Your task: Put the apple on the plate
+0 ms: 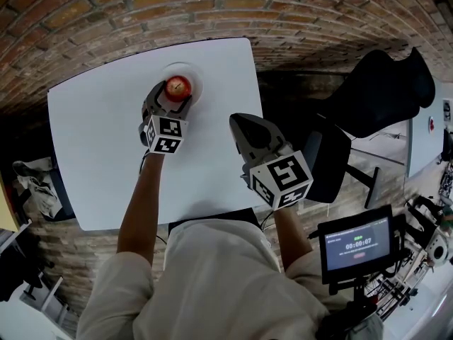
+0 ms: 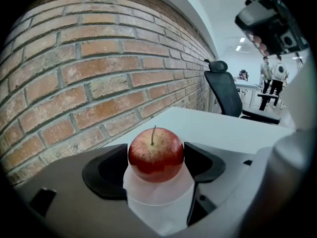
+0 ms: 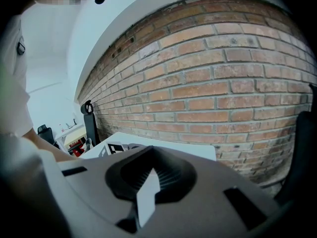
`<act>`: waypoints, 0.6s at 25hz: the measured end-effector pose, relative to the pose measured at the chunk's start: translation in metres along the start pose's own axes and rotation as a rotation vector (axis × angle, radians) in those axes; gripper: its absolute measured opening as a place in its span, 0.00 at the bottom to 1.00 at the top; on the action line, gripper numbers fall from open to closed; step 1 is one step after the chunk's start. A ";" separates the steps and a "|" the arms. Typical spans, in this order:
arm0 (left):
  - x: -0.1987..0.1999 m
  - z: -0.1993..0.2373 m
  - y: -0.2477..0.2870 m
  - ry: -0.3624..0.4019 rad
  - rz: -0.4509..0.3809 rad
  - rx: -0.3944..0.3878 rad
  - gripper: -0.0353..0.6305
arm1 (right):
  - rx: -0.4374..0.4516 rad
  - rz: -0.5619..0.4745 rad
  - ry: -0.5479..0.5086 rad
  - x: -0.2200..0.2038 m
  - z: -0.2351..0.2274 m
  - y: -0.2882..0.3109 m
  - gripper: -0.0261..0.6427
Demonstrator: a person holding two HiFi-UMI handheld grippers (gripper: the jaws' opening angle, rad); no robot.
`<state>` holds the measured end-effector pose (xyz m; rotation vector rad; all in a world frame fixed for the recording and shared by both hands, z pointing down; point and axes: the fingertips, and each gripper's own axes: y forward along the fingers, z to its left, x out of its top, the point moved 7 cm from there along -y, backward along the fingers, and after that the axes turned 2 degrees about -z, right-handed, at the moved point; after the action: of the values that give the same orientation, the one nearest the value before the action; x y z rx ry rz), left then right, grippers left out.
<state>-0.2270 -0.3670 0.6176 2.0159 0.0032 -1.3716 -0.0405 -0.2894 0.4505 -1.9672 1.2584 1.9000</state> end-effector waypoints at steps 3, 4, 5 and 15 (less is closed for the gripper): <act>0.022 -0.086 -0.006 -0.014 0.005 -0.024 0.57 | -0.011 0.011 0.014 -0.025 -0.033 -0.078 0.04; 0.031 -0.119 -0.009 -0.021 0.006 -0.033 0.57 | -0.016 0.015 0.019 -0.034 -0.045 -0.108 0.04; 0.035 -0.130 -0.011 -0.025 0.001 -0.037 0.57 | -0.019 0.016 0.021 -0.037 -0.049 -0.119 0.04; 0.122 -0.394 -0.076 -0.088 -0.057 -0.111 0.57 | -0.063 0.024 0.034 -0.099 -0.122 -0.378 0.04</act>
<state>0.1217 -0.1419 0.5573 1.8754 0.0960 -1.4617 0.3039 -0.0754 0.3948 -2.0323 1.2518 1.9483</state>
